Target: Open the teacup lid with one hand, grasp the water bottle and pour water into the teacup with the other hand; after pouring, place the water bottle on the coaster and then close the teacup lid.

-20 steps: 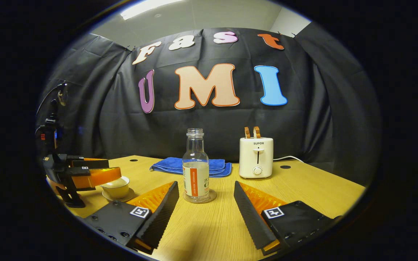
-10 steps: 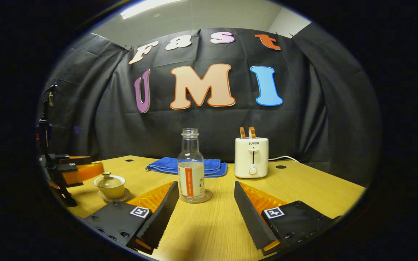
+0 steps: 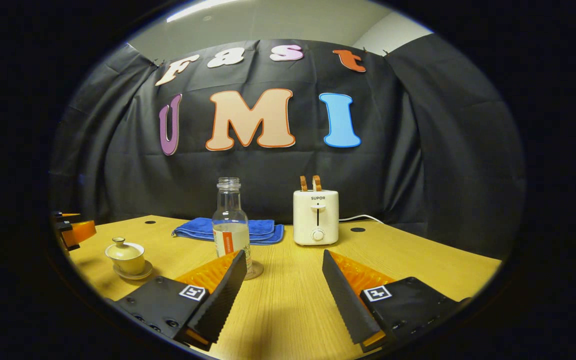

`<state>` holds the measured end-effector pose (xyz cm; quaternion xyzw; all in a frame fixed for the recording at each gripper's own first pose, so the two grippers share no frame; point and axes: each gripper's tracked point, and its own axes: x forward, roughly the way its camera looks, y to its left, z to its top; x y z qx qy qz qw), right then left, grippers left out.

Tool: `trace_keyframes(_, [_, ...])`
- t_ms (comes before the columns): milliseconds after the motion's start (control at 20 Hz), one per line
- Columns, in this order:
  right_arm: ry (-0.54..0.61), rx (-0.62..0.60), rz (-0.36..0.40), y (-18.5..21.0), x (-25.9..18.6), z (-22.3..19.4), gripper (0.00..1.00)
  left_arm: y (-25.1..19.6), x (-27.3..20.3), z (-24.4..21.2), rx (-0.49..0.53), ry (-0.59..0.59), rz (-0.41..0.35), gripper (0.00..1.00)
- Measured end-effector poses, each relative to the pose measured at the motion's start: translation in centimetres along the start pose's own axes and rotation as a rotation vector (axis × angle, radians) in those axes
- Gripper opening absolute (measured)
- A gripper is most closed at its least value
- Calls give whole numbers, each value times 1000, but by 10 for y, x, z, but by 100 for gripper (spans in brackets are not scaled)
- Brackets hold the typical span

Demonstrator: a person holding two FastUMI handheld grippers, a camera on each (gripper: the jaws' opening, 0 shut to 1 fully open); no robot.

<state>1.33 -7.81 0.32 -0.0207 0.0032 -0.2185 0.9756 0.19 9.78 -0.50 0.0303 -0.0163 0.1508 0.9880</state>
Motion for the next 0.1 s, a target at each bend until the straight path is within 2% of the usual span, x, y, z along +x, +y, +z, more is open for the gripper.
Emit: trace_keyframes(100, [0,0,4,1,0,-1,97,1,0,0,-1,1,2,97])
